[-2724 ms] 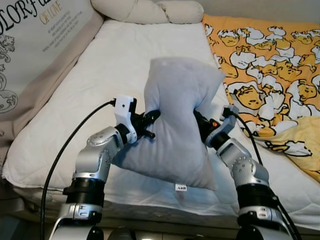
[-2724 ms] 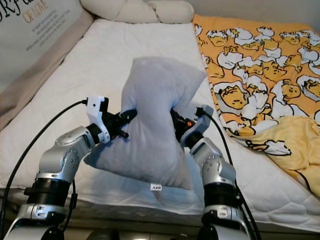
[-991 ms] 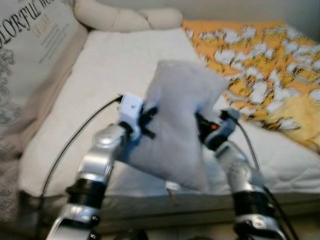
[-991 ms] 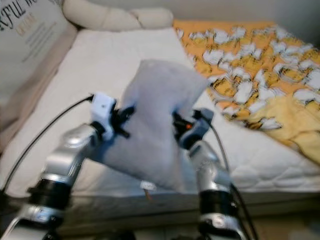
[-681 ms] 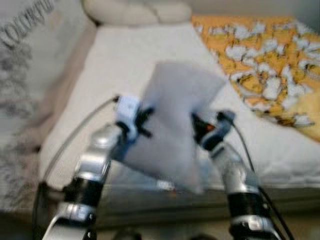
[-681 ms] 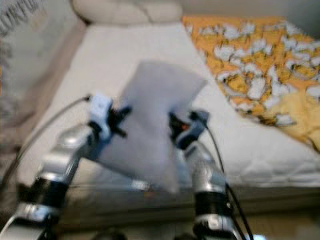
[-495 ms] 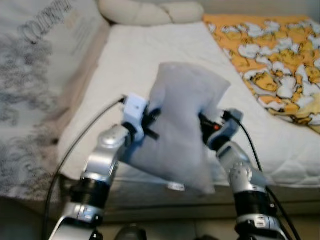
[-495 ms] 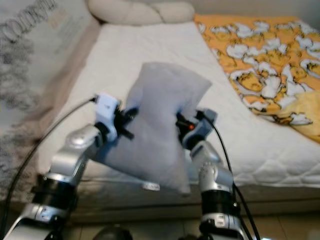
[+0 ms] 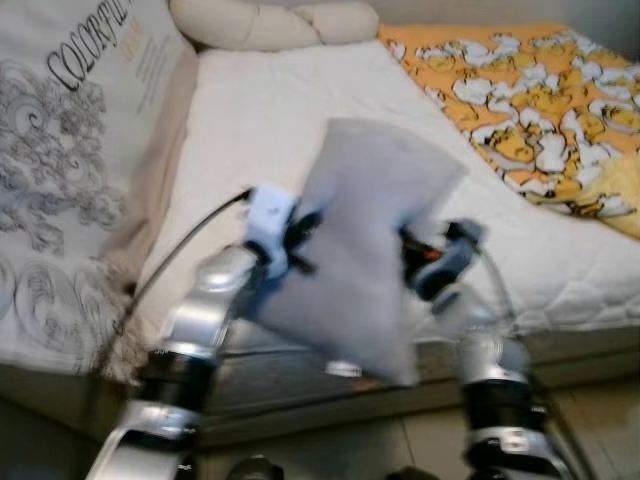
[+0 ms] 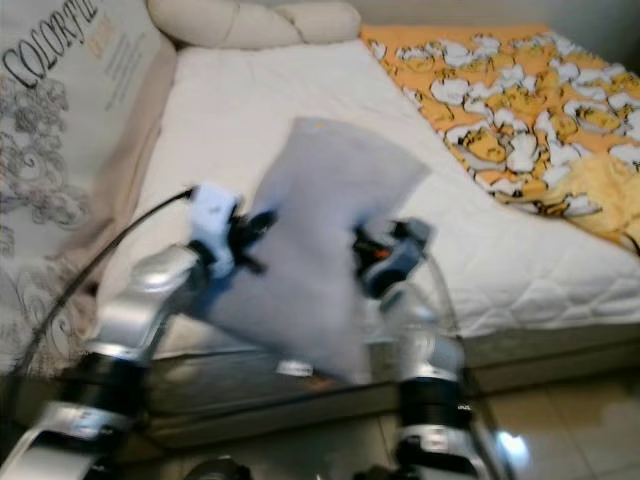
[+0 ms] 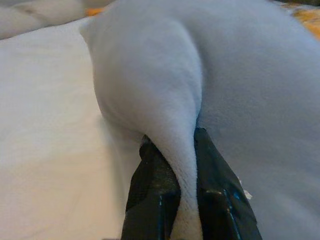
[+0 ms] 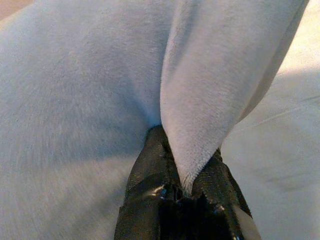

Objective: Clean up the room

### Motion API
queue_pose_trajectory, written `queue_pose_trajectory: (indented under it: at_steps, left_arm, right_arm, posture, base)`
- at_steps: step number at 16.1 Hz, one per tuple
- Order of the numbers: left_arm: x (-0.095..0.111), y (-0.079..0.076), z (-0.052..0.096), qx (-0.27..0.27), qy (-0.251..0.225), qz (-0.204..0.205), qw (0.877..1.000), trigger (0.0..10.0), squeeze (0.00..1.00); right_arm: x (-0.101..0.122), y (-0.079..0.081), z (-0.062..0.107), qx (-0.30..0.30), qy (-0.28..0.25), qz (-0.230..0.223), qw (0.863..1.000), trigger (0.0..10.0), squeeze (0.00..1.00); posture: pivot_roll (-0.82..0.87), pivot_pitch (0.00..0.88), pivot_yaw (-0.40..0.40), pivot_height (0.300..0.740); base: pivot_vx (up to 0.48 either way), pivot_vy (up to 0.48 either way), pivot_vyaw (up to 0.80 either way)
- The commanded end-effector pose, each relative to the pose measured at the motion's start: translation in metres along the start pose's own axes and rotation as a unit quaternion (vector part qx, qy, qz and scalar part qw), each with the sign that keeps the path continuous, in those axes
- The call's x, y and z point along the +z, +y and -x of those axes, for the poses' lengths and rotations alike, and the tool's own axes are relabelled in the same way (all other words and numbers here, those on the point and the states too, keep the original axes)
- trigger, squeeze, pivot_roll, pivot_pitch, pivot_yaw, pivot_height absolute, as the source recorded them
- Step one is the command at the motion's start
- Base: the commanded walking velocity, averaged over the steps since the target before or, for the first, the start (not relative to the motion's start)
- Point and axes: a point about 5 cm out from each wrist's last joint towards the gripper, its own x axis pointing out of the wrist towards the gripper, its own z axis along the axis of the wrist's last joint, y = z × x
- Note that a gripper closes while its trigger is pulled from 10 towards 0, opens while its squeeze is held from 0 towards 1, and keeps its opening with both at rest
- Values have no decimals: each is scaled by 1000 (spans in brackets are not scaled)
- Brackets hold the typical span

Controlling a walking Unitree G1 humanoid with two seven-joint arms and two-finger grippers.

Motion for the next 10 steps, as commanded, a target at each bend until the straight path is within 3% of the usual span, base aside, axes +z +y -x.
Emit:
queue_pose_trajectory:
  at_steps: [1, 4, 10]
  left_arm:
    - [10, -9, -5, -14, -22, -5, 1000, 10000, 0]
    - [9, -8, -5, -9, -22, -7, 1000, 10000, 0]
    - [10, -2, -5, 19, -24, -7, 1000, 10000, 0]
  right_arm:
    - [10, 2, -2, 6, -13, 10, 1000, 10000, 0]
    - [10, 2, -3, 5, -12, 11, 1000, 10000, 0]
    - [12, 2, -3, 8, -19, -6, 1000, 10000, 0]
  posture:
    - [15, 0, 6, 740]
    - [14, 0, 7, 740]
    - [17, 0, 3, 740]
  base:
    - [0, 337, 0]
    - [0, 304, 0]
    - [0, 0, 0]
